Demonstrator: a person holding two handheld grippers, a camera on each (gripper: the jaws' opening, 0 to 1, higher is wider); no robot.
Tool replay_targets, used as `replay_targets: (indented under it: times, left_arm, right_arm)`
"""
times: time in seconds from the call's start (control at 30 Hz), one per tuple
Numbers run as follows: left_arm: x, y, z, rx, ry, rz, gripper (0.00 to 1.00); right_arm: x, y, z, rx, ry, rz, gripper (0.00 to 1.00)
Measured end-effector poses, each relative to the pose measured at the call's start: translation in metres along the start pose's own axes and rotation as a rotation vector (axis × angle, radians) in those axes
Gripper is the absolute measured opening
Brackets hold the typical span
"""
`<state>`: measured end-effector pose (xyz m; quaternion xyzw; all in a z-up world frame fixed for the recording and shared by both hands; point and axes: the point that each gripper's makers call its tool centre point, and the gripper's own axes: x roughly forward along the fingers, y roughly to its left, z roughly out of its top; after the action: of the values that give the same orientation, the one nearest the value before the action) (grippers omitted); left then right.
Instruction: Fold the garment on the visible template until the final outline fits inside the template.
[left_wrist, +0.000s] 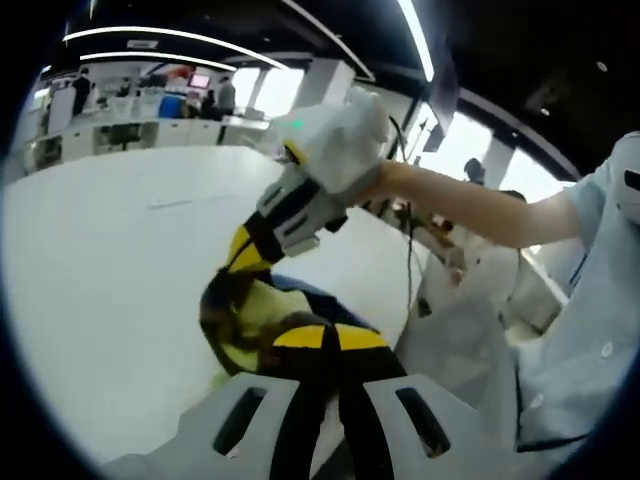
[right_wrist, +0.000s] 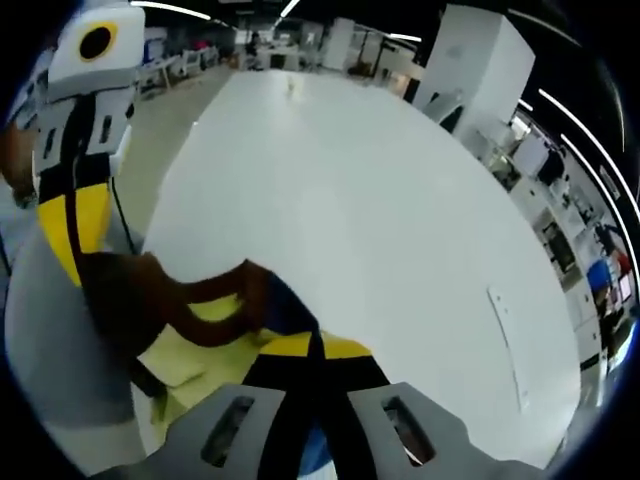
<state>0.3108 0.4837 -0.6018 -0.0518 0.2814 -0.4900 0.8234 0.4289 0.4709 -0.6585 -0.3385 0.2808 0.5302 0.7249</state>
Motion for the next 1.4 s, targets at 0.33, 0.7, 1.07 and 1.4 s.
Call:
replay_targets:
  times: [0.33, 0.7, 1.07, 1.4]
  left_arm:
    - [-0.004, 0.005, -0.007, -0.005, 0.023, 0.013, 0.00]
    - [-0.008, 0.017, -0.019, 0.010, 0.080, 0.064, 0.00]
    - [-0.010, 0.023, -0.026, 0.015, 0.105, 0.076, 0.00]
    - [-0.014, 0.034, -0.029, 0.033, 0.124, 0.120, 0.00]
  right_arm:
    - [-0.007, -0.003, -0.008, 0.029, -0.004, -0.020, 0.01]
    - [-0.018, -0.010, -0.021, 0.030, 0.006, -0.056, 0.01]
    - [-0.030, -0.016, -0.038, 0.057, 0.015, -0.087, 0.01]
    - [-0.046, -0.019, -0.049, 0.057, 0.020, -0.132, 0.01]
